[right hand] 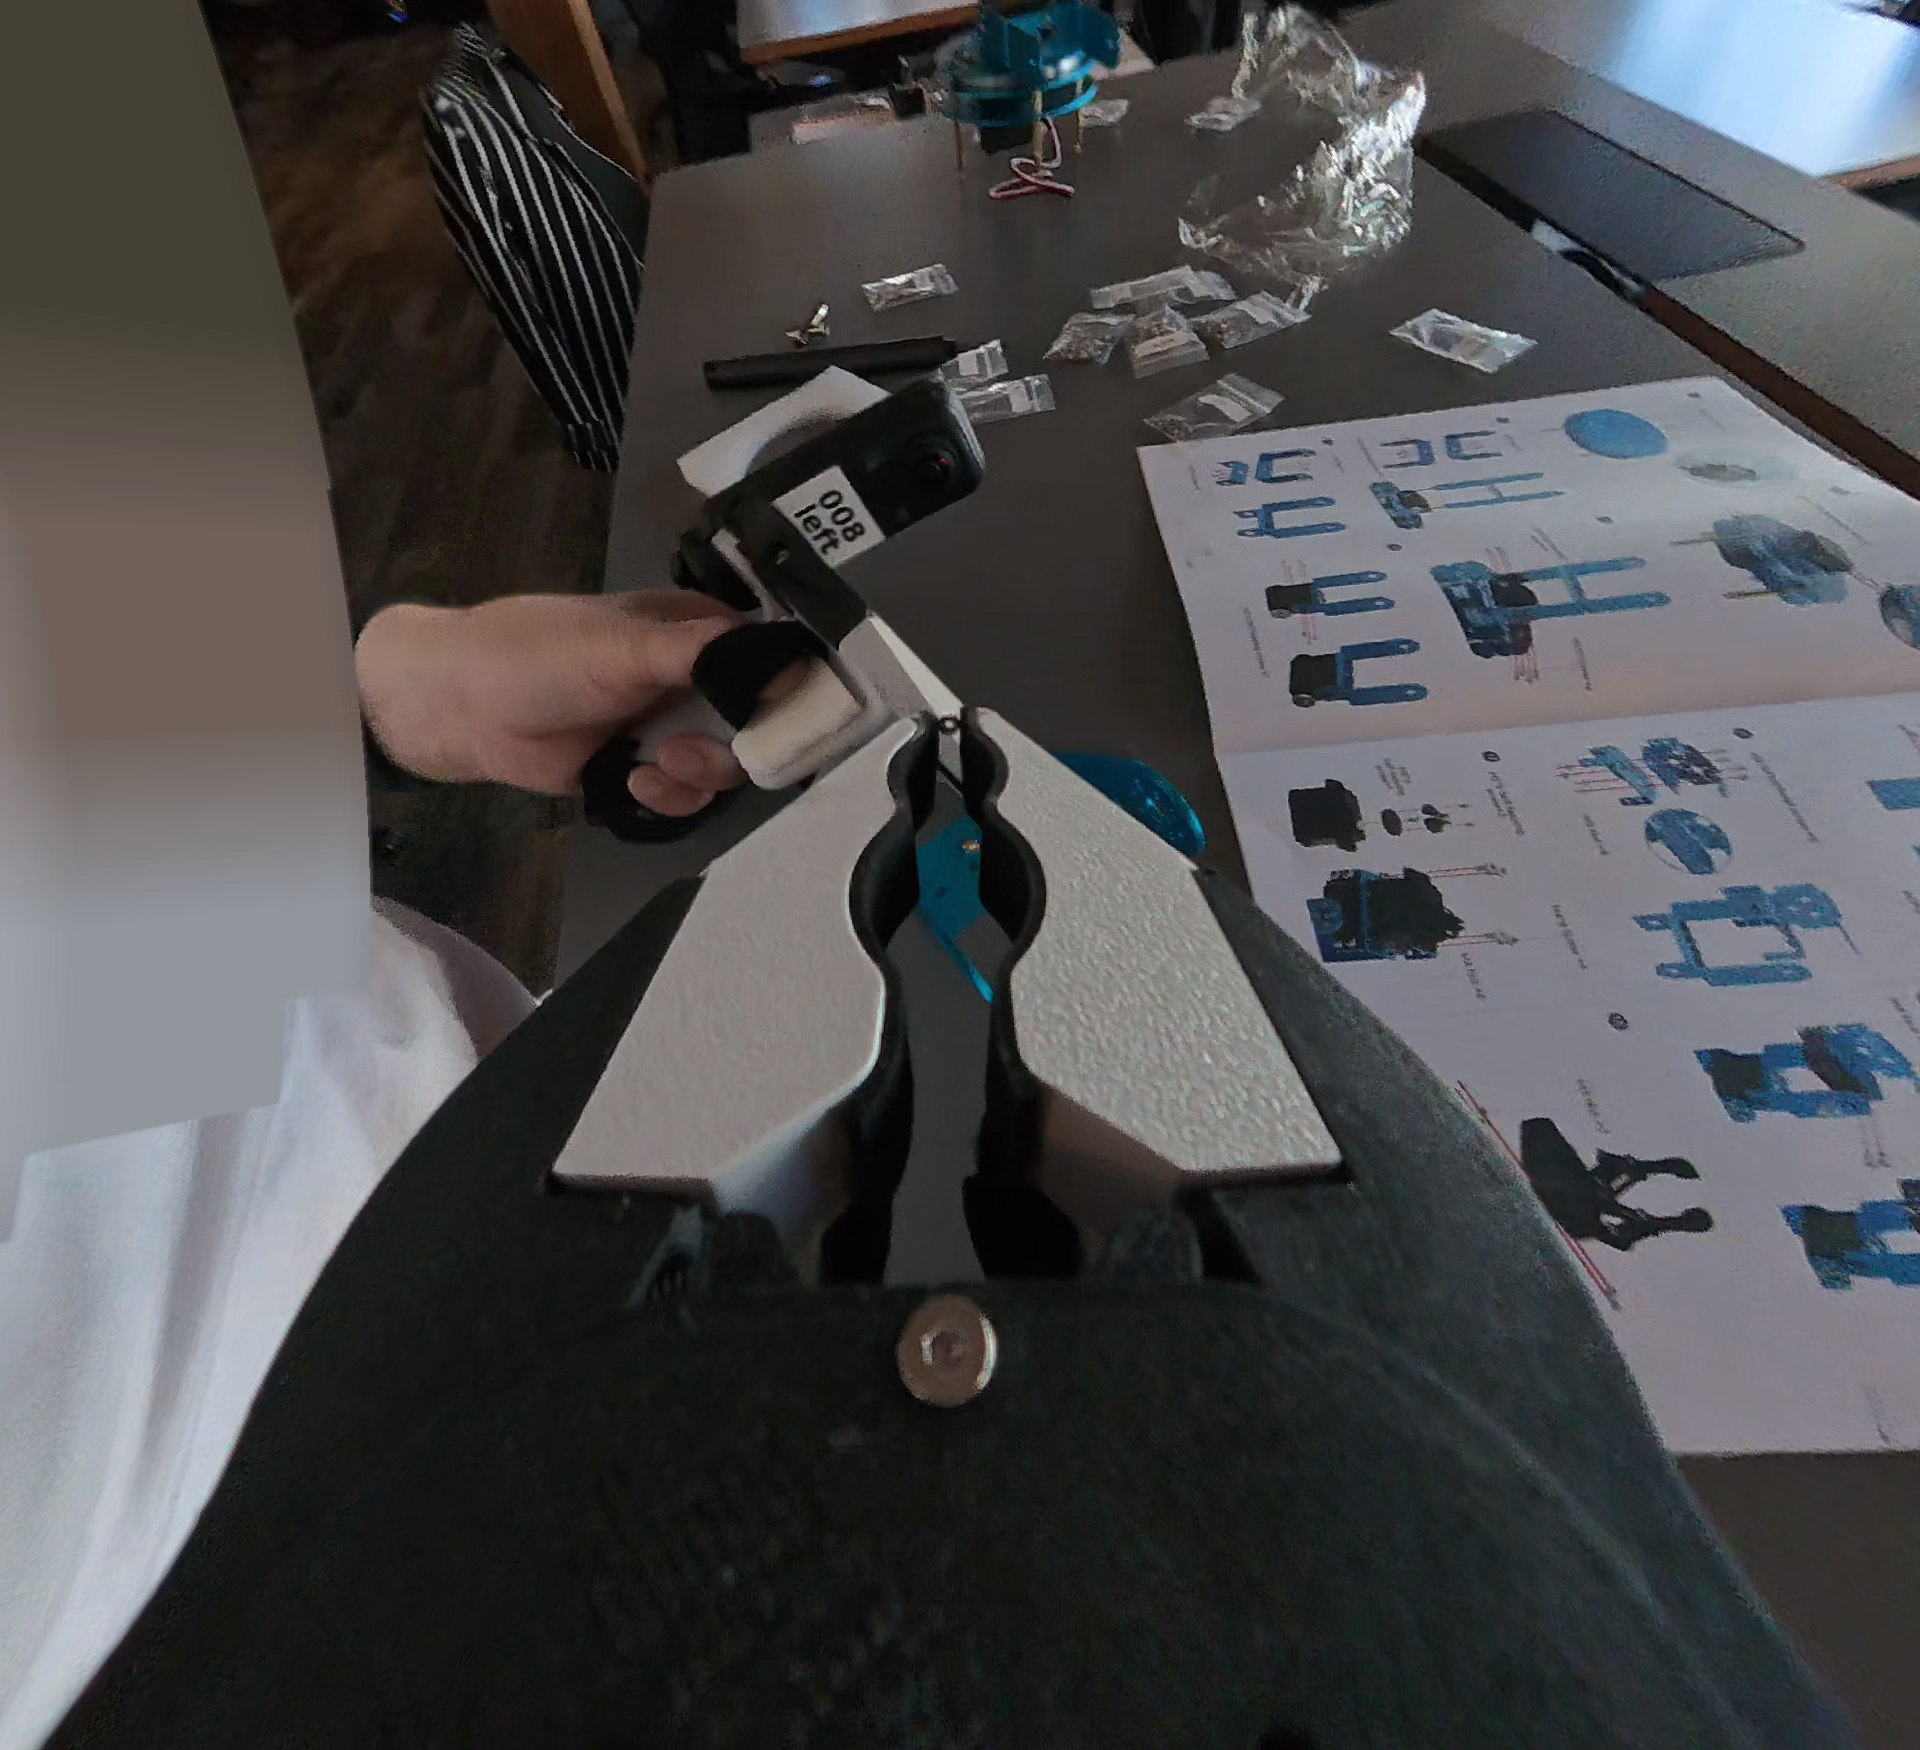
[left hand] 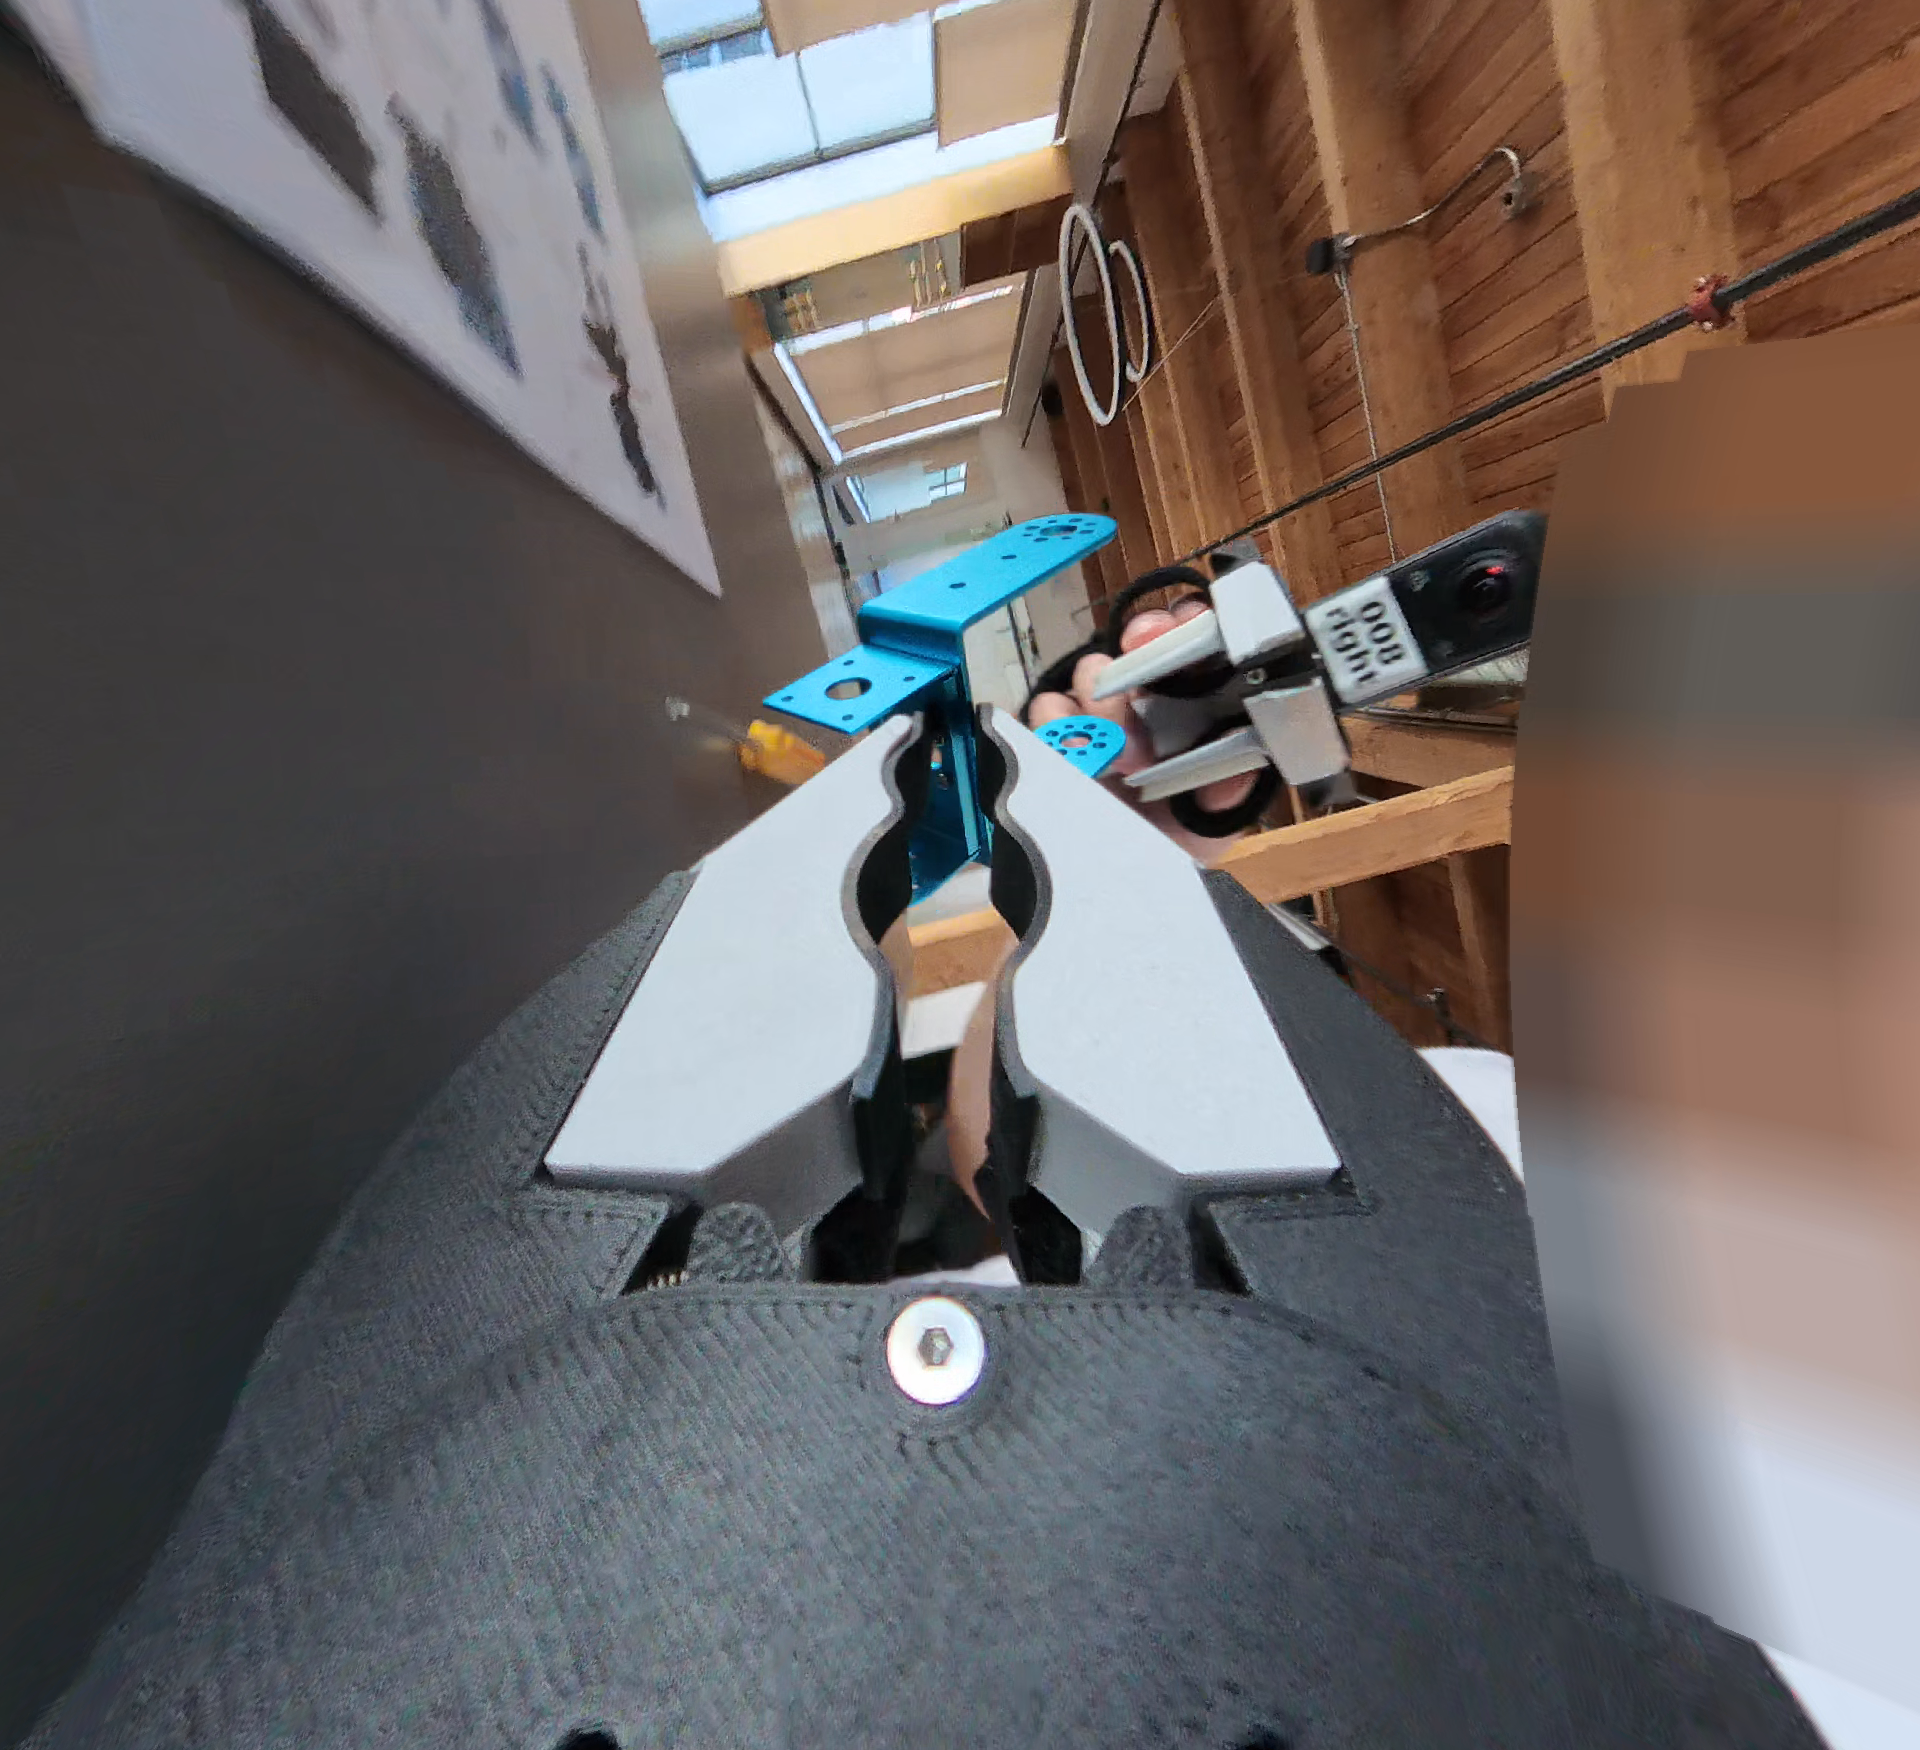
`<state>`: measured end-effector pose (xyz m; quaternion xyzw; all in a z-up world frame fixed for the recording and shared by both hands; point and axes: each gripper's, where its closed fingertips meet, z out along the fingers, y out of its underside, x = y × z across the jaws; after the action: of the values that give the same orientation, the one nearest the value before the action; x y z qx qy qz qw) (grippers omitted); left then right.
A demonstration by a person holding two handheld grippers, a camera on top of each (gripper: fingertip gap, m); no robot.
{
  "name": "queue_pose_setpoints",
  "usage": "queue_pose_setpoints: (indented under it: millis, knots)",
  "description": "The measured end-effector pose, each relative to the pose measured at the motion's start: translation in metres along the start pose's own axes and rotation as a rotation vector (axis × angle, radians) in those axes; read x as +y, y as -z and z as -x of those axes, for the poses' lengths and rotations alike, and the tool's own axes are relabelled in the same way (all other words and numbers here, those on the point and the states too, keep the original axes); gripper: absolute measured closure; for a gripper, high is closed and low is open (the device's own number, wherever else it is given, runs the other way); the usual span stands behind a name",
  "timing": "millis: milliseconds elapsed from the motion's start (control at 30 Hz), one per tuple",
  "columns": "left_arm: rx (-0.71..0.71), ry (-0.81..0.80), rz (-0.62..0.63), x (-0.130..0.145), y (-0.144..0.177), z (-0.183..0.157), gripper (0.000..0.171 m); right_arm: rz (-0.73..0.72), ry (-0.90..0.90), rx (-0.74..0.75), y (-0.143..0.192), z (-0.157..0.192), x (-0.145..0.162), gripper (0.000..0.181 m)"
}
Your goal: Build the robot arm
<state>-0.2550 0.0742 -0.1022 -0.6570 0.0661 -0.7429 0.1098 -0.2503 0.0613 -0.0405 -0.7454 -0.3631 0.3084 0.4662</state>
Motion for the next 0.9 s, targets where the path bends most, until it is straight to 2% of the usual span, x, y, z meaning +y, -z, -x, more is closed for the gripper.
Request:
queue_pose_setpoints:
  millis: [167, 233, 333, 433, 567, 633, 733, 900]
  knots:
    - [0.092, -0.217, -0.211, -0.029, -0.002, -0.028, 0.165, 0.229, -0.171, 0.133, -0.009, -0.015, -0.009, 0.178]
    - [0.089, -0.296, -0.250, -0.033, -0.002, -0.034, 0.165, 0.232, -0.263, 0.111, -0.019, -0.011, -0.021, 0.178]
    - [0.099, -0.344, -0.287, -0.036, 0.000, -0.038, 0.167, 0.325, -0.331, 0.155, -0.028, -0.016, -0.021, 0.178]
    - [0.107, -0.331, -0.312, -0.041, 0.004, -0.035, 0.167, 0.382, -0.393, 0.177, -0.033, -0.017, -0.018, 0.178]
    - [0.076, -0.234, -0.282, -0.042, 0.004, -0.011, 0.168, 0.466, -0.412, 0.252, -0.033, -0.031, 0.003, 0.178]
    - [0.111, -0.178, -0.298, -0.046, 0.008, -0.010, 0.168, 0.442, -0.474, 0.248, -0.037, -0.035, 0.009, 0.178]
    - [0.117, -0.177, -0.317, -0.049, 0.009, -0.010, 0.168, 0.429, -0.577, 0.215, -0.041, -0.037, 0.017, 0.178]
    - [0.160, -0.143, -0.349, -0.054, 0.014, -0.012, 0.167, 0.344, -0.678, 0.173, -0.050, -0.039, 0.009, 0.178]
